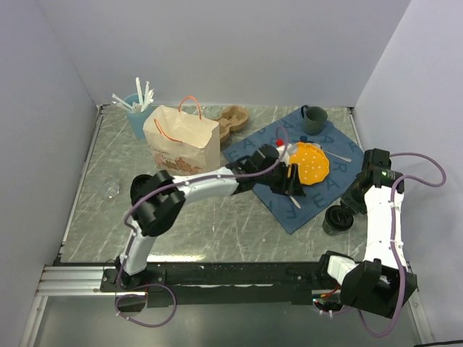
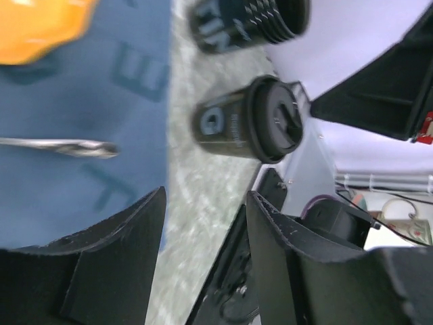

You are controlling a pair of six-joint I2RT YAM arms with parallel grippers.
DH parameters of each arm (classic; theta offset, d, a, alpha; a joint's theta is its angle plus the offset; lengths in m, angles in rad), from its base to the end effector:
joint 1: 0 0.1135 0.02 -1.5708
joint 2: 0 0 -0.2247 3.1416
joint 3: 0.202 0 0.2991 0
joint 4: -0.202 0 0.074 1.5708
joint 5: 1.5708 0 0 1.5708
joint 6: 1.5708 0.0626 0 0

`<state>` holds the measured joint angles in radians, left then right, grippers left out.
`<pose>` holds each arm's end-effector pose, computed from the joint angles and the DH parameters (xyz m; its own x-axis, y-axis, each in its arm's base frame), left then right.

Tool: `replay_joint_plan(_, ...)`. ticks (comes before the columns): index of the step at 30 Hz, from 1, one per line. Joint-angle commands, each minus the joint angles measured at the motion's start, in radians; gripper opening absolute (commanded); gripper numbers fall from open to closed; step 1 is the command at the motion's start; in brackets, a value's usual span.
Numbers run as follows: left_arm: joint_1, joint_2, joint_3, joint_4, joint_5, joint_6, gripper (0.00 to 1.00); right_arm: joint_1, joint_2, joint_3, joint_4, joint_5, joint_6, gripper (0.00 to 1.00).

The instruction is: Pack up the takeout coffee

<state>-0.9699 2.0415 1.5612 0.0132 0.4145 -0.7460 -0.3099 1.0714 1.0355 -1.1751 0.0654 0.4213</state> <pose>0.2770 -0.4487 0.1725 -0.8374 0.1229 -0.5327 0.5310 0.4143 -0.7392 0.2420 -0.0818 0.2325 -0.6800 0.6463 -0.3463 0.6622 0.7441 0.0882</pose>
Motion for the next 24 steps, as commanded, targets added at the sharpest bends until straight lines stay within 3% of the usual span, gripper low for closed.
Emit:
replay_joint_plan(1, -0.056, 0.057, 0.072, 0.25, 0.078, -0.075, 0.56, -0.015, -0.004, -0.035, 0.009, 0.016, 0.002, 0.18)
replay_joint_plan(11, -0.141, 0.204, 0.18, 0.307, 0.06, -0.082, 0.51, -0.027, 0.018, -0.094, 0.054, 0.034, -0.006, 0.18)
replay_joint_plan(24, -0.147, 0.273, 0.201, 0.288, -0.034, -0.07, 0.46, -0.041, 0.024, -0.143, 0.091, 0.021, -0.021, 0.18)
